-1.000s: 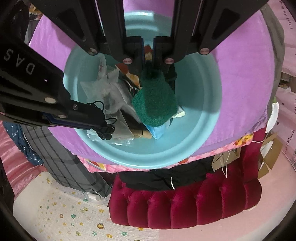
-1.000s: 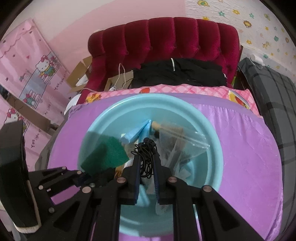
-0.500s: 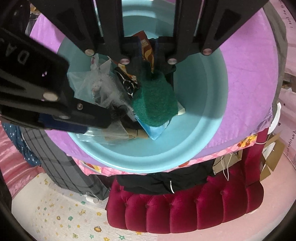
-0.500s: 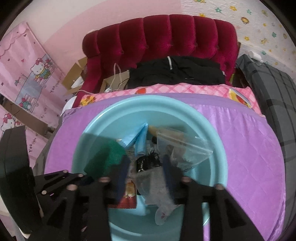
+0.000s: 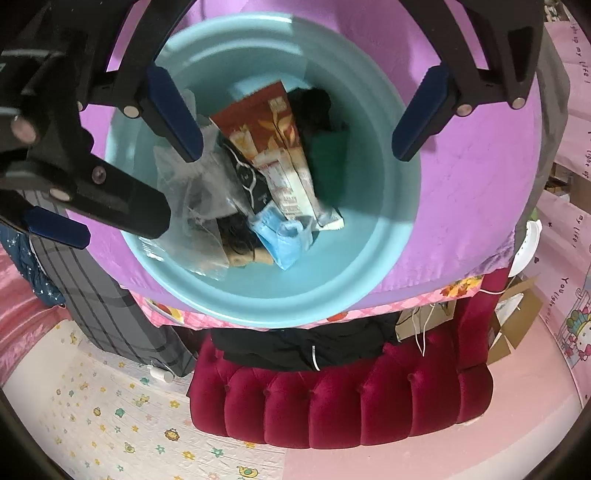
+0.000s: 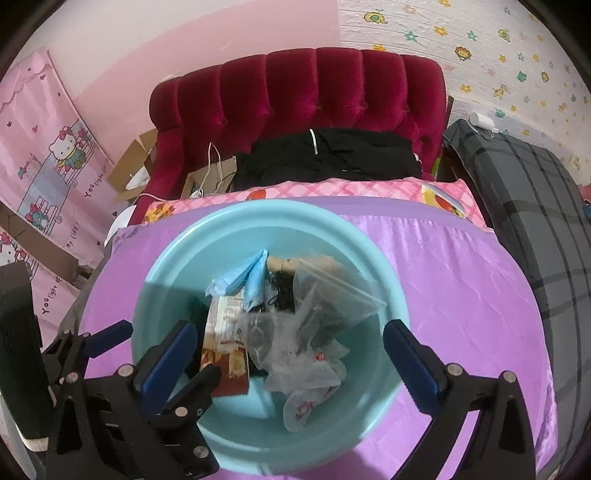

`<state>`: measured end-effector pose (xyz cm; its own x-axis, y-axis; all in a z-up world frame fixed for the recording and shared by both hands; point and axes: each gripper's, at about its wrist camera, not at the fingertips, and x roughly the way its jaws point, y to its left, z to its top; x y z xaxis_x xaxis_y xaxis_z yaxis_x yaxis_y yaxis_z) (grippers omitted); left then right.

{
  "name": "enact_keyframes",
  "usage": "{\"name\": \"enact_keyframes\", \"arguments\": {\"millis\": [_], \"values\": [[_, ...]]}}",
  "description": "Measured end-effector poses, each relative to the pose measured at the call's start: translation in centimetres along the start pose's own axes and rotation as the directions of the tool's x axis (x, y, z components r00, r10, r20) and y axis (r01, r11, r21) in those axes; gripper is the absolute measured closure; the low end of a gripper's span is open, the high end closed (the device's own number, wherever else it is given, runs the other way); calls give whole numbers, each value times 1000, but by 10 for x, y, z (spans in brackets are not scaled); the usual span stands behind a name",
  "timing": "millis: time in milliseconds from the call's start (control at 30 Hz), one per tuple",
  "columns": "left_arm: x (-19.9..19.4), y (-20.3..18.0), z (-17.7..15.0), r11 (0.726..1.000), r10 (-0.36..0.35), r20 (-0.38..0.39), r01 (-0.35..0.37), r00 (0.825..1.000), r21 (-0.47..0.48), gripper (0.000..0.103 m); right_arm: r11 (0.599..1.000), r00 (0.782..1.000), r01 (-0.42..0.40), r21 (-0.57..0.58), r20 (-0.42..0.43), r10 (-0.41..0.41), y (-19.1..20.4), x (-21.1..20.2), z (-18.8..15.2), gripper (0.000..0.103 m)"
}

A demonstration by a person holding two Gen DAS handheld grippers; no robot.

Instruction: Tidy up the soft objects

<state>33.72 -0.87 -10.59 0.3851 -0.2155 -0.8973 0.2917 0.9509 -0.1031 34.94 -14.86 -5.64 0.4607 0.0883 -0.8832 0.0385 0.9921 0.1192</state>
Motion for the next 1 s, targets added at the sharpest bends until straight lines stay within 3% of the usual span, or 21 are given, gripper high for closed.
{"name": "enact_keyframes", "arguments": {"millis": [600, 1000], "values": [[-87, -27, -56, 995, 99, 83, -98, 992, -16, 0, 998, 999, -16, -65, 49, 19, 2, -92, -68, 0], [-127, -53, -111, 993, 116, 141, -117, 983, 0, 0, 994, 996, -18, -112, 81, 28, 5, -139, -120, 0]]}}
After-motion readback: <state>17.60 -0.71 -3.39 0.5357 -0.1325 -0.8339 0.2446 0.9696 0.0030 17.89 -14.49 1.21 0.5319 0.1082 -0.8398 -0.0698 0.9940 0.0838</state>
